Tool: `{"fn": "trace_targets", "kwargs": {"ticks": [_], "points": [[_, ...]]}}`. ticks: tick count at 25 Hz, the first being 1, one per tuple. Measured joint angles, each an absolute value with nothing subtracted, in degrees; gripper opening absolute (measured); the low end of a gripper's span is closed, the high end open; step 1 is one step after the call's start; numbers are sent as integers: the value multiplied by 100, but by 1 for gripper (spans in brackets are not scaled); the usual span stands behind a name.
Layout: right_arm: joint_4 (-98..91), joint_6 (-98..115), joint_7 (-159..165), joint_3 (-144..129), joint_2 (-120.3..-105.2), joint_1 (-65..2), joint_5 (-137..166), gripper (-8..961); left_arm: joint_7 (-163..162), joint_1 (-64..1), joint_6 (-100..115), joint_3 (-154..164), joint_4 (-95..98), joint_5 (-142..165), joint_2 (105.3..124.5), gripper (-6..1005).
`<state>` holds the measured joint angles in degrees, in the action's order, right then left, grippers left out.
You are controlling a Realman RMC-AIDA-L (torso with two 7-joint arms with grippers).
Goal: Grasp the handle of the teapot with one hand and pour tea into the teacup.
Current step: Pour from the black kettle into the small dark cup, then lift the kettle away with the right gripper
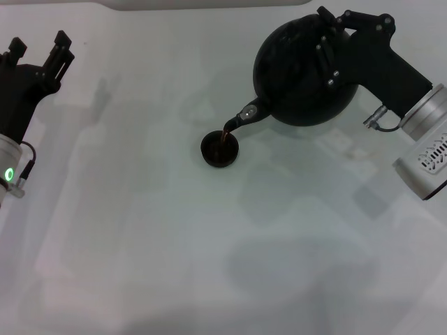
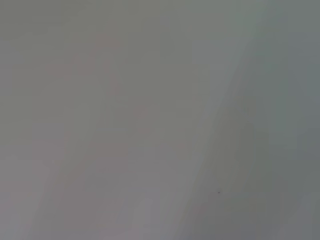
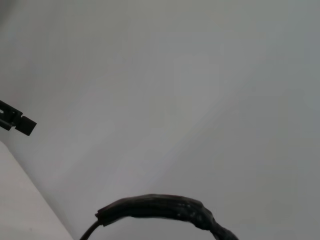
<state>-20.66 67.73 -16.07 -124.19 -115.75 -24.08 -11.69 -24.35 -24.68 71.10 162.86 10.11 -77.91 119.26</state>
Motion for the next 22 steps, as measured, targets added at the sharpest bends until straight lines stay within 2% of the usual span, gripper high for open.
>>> {"fn": "trace_targets", "kwargs": {"ticks": [22], "points": [[-2073,6765,-1754,-12391,-11575,-2415,-1204,115,-2444,-2470,7101,16286,1011,-7797,11935,876]]}}
